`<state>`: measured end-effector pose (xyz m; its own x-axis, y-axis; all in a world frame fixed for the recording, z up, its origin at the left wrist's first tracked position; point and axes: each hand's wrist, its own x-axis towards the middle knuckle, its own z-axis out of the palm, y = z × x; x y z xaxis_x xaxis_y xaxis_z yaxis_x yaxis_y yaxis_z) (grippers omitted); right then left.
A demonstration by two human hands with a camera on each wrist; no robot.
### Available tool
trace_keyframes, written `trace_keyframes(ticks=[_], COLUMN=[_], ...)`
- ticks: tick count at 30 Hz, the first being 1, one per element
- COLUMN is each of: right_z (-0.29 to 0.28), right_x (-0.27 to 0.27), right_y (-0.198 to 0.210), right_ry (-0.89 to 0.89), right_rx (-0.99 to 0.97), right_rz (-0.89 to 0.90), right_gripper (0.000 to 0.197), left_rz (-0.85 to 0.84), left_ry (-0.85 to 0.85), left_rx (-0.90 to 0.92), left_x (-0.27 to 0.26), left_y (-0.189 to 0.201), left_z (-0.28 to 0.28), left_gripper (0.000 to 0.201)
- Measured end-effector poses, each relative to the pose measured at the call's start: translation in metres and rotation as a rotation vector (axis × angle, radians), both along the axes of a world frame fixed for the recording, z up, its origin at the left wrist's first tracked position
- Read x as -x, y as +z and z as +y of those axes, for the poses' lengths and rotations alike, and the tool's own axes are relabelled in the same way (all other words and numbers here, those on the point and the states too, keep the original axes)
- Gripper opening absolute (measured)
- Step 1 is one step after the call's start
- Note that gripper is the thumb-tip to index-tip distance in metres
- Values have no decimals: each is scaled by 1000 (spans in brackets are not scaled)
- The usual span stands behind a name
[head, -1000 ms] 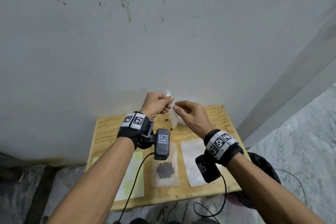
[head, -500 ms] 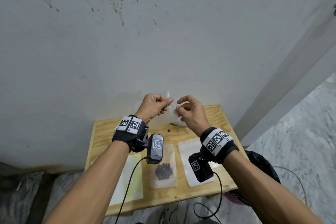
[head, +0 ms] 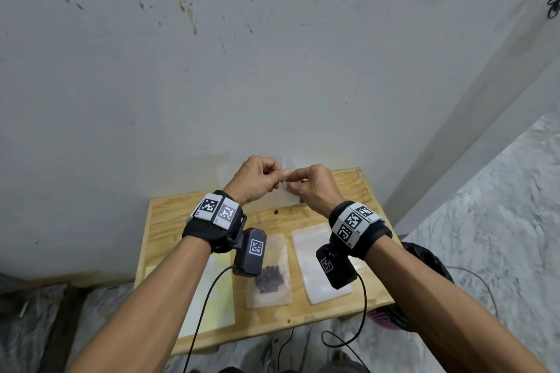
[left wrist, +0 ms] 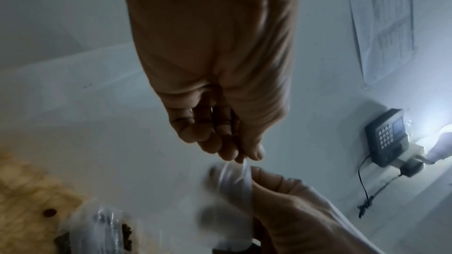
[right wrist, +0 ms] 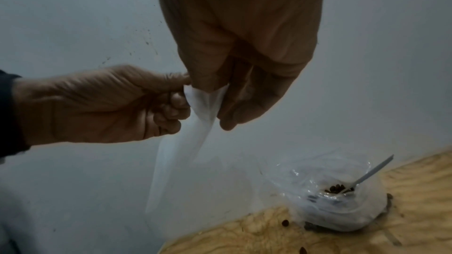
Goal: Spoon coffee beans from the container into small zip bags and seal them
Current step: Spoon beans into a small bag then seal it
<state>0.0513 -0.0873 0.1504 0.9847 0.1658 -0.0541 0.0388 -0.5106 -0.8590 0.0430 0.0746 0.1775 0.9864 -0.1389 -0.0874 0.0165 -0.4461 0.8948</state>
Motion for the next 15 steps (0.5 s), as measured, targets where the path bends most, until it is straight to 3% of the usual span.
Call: trace_keyframes(ticks=[3, 4, 6, 8, 11, 15], right_z=[0, -1, -4, -6, -3, -4], right_x=[-1, -1, -2, -3, -5, -9], right_y=[-1, -2, -2, -5, -12, -19], right_ry=[-30, -40, -52, -49, -18, 11], right_rx=[-23, -41, -75, -86, -80, -95], right_rz=[32, 53, 96, 130, 170, 249], right_gripper=[14, 17, 21, 27, 27, 25], left_rz=[-149, -217, -278, -285, -276, -279], left_ry=[-23, -24, -104, -198, -235, -144], left_rx=[-117, -242, -538, -760, -849, -791], left_x=[3, 4, 4, 5, 3, 0], left_y=[3, 2, -4, -15, -36, -60], left_z=[2, 4, 9, 10, 5, -1], left_gripper=[24, 44, 106, 137, 135, 98])
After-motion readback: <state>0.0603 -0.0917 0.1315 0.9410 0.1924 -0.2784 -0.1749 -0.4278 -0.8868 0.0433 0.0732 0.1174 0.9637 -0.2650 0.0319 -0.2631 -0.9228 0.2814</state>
